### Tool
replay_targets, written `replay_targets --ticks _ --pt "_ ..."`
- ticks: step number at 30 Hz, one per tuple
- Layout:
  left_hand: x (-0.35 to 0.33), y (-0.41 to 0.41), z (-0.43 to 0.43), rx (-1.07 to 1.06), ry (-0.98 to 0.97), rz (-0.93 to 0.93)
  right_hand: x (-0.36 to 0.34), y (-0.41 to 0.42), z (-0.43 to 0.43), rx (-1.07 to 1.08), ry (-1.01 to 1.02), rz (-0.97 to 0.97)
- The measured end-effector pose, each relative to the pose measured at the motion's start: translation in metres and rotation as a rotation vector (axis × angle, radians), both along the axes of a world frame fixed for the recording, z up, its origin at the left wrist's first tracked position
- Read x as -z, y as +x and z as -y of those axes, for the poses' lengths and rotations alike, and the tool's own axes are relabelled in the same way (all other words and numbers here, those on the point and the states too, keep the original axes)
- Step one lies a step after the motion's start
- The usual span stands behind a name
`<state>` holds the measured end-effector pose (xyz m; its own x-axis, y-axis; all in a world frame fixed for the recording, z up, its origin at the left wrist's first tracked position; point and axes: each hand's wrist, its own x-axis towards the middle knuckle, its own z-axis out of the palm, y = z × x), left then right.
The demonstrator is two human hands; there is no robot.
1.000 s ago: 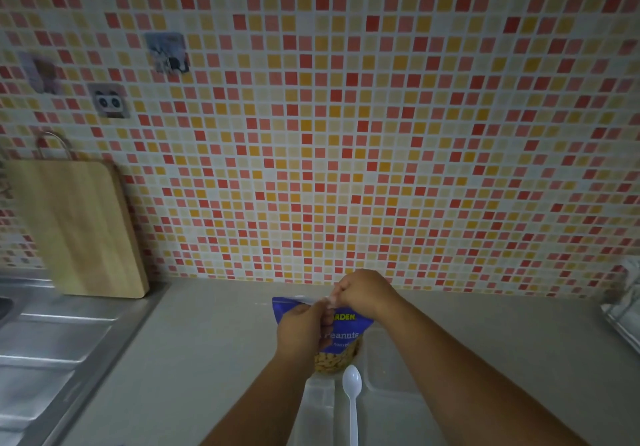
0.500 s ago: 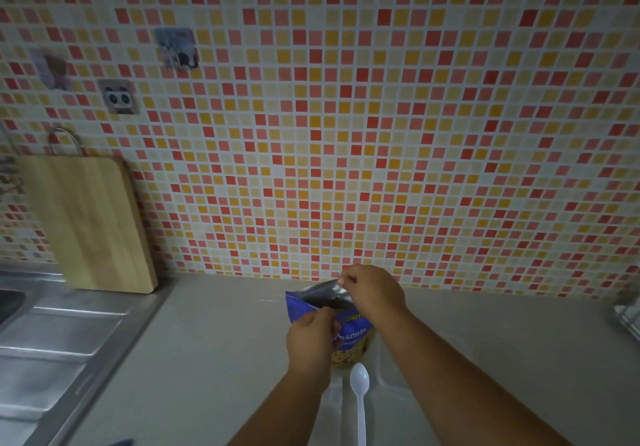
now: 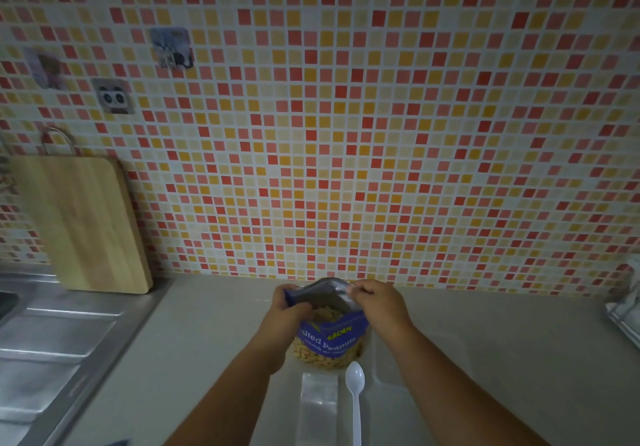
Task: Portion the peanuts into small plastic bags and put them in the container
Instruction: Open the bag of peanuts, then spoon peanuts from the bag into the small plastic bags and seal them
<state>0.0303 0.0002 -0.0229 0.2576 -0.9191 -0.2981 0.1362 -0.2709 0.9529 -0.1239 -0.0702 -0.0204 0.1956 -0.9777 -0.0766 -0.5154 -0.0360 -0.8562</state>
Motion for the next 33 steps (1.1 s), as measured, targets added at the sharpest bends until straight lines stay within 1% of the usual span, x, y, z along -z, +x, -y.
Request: replay_targets --ticks 2,5,7,8,10,12,13,14,16,18,20,23,27,30,33 --pt "0.004 -0.001 -0.003 0.058 -0.028 0.029 0.003 0.007 -0.004 0.033 0.026 0.033" --pt "0.008 -0.001 -0.006 0.074 -0.054 0.013 0.003 0.013 -0.008 0.038 0.008 0.011" --pt "0.009 0.001 -0.007 0.074 -0.058 0.012 0.0 0.01 -0.012 0.066 0.013 0.061" --pt "0.01 0.003 -0.008 0.085 -0.061 0.012 -0.001 0.007 -0.015 0.103 0.01 0.097" --pt "0.014 0.006 -0.009 0.103 -0.074 -0.008 -0.001 -0.001 -0.022 0.248 -0.052 0.119" --pt "0.017 0.007 -0.01 0.106 -0.09 -0.024 -0.001 -0.013 -0.029 0.372 -0.083 -0.001" --pt "0.018 0.007 -0.011 0.103 -0.096 -0.027 0.001 -0.019 -0.032 0.363 -0.048 -0.117" --pt "0.018 0.007 -0.011 0.1 -0.101 -0.029 0.003 -0.025 -0.037 0.286 0.028 -0.27" --pt "0.019 0.006 -0.011 0.094 -0.099 -0.03 0.013 -0.029 -0.048 0.045 0.165 -0.559" --pt "0.018 0.006 -0.011 0.088 -0.101 -0.037 0.03 -0.025 -0.063 -0.123 0.243 -0.704" --pt "0.018 0.005 -0.011 0.079 -0.104 -0.041 0.051 -0.02 -0.078 -0.188 0.267 -0.816" --pt "0.016 0.004 -0.013 0.066 -0.109 -0.048 0.068 -0.013 -0.092 -0.207 0.29 -0.89" --pt "0.014 0.004 -0.013 0.055 -0.111 -0.065 0.068 -0.012 -0.097 -0.181 0.315 -0.871" --pt "0.014 0.003 -0.012 0.037 -0.106 -0.073 0.046 -0.014 -0.096 -0.158 0.286 -0.824" --pt "0.013 0.002 -0.012 0.03 -0.103 -0.069 -0.001 -0.024 -0.09 -0.17 0.161 -0.839"
